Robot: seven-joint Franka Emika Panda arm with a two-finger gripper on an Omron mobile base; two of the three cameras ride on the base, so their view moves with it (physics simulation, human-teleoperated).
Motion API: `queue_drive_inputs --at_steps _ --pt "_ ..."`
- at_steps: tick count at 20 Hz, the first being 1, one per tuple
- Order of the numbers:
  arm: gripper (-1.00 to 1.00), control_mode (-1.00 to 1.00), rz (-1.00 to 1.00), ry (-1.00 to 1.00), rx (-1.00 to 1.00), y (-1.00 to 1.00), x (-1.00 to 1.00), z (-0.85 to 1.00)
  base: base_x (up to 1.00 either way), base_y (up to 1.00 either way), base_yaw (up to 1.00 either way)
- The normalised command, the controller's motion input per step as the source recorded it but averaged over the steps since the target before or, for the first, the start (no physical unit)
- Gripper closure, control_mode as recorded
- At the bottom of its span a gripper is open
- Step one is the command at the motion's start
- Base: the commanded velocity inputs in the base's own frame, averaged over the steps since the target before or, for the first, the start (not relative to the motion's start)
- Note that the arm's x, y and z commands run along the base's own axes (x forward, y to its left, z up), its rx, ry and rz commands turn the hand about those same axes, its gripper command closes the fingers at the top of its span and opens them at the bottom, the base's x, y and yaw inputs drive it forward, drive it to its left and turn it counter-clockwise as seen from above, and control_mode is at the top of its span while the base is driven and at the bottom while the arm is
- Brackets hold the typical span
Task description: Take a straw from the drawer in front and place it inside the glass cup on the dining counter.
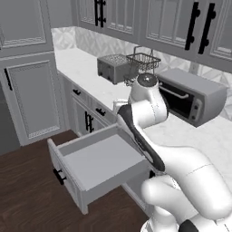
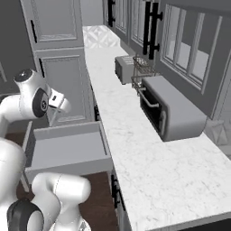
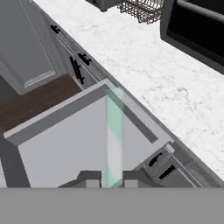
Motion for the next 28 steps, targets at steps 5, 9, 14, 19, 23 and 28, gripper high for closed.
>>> queue_drive_inputs --at_steps 5,9,14,19,23,28 --pt "1.00 1.00 0.00 0.00 0.00 0.00 0.00 0.00 -0.86 0.94 0.35" --pt "1.00 1.00 0.00 0.00 0.00 0.00 0.00 0.00 -0.49 1.00 0.60" --pt "1.00 1.00 0.00 0.00 0.00 0.00 0.00 0.00 -0.20 1.00 0.67" --pt "1.00 1.00 0.00 0.00 0.00 0.00 0.00 0.00 -0.01 1.00 0.61" --pt "1.00 1.00 0.00 0.00 0.00 0.00 0.00 0.00 0.00 1.00 0.53" --pt "1.00 1.00 0.00 0.00 0.00 0.00 0.00 0.00 0.03 0.98 0.68"
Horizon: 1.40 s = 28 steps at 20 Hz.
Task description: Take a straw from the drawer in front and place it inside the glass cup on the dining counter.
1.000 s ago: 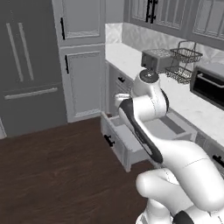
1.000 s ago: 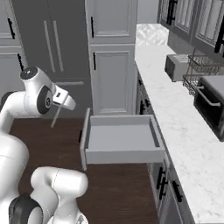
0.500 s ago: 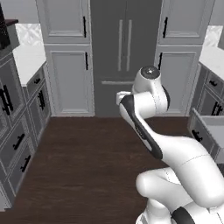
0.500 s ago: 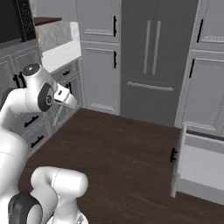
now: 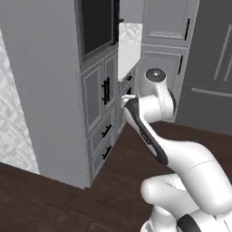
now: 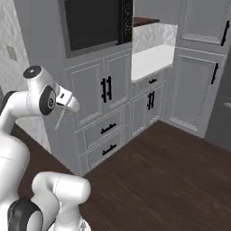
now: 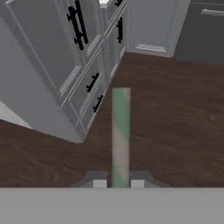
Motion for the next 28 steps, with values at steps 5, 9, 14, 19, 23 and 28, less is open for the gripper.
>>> queue_drive_inputs --at_steps 5,9,14,19,23,28 --pt "1.00 1.00 0.00 0.00 0.00 0.00 0.00 0.00 0.38 0.76 0.72" --pt "1.00 1.00 0.00 0.00 0.00 0.00 0.00 0.00 0.45 0.67 0.73" --pt "1.00 1.00 0.00 0.00 0.00 0.00 0.00 0.00 0.65 0.45 0.70" --pt "1.00 1.00 0.00 0.00 0.00 0.00 0.00 0.00 0.96 0.26 0.63" --pt "1.00 1.00 0.00 0.00 0.00 0.00 0.00 0.00 1.00 0.16 0.59" --pt "1.00 1.00 0.00 0.00 0.00 0.00 0.00 0.00 1.00 0.13 0.52"
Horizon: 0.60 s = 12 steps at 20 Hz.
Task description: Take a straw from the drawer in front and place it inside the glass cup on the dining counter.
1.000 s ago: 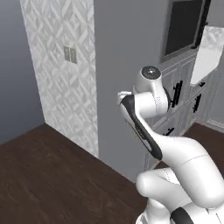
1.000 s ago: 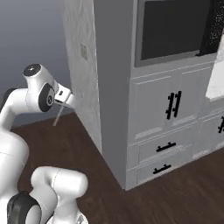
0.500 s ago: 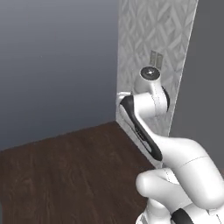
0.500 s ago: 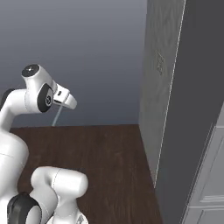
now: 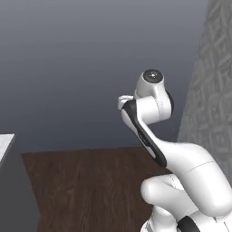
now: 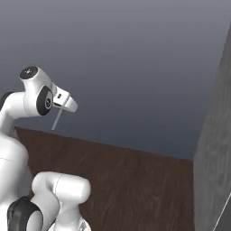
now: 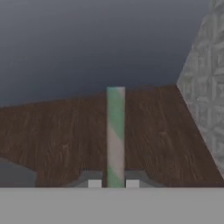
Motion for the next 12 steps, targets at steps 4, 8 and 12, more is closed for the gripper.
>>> queue_drive_inputs --at_steps 4,8,12 --pt "1.00 1.00 0.00 0.00 0.00 0.00 0.00 0.00 1.00 0.07 0.52" --pt "1.00 1.00 0.00 0.00 0.00 0.00 0.00 0.00 1.00 0.00 0.53" --pt "1.00 1.00 0.00 0.00 0.00 0.00 0.00 0.00 1.00 0.00 0.57"
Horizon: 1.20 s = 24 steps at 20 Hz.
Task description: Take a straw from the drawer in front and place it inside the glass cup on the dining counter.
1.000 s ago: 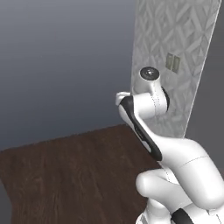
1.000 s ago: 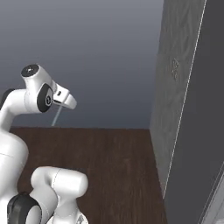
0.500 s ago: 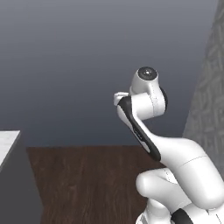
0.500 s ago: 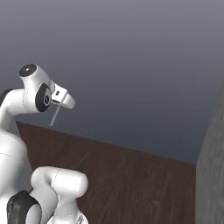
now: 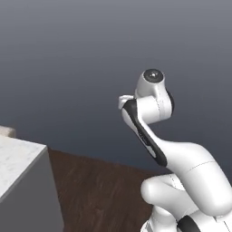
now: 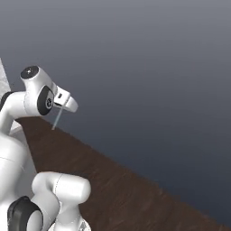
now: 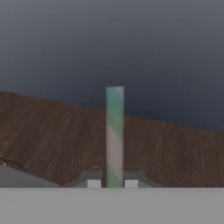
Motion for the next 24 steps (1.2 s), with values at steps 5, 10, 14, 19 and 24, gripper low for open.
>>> queue_drive_inputs --at_steps 5,10,14,19,24 --pt "1.00 1.00 0.00 0.00 0.00 0.00 0.00 0.00 1.00 -0.02 0.63" --pt "1.00 1.00 0.00 0.00 0.00 0.00 0.00 0.00 1.00 -0.18 0.66" --pt "1.00 1.00 0.00 0.00 0.00 0.00 0.00 0.00 0.98 -0.52 0.60" --pt "1.00 1.00 0.00 0.00 0.00 0.00 0.00 0.00 0.94 -0.61 0.59" --pt "1.00 1.00 0.00 0.00 0.00 0.00 0.00 0.00 0.94 -0.58 0.60"
